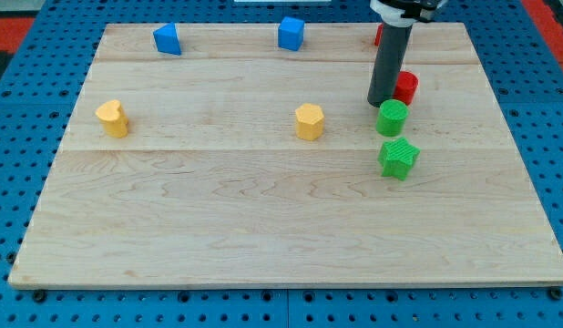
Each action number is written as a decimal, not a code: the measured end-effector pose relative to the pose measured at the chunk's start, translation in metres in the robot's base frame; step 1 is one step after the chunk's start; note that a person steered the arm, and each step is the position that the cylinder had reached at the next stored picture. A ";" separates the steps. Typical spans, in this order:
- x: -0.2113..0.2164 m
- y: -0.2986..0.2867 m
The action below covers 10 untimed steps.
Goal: Push the green star to the down
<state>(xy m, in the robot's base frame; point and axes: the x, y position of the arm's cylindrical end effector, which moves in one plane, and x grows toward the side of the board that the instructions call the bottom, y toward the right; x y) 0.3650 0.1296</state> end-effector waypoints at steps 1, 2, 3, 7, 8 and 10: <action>0.005 -0.037; 0.024 -0.018; 0.033 0.018; 0.081 0.010; 0.107 0.008; 0.108 0.013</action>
<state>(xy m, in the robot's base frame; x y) 0.4733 0.1424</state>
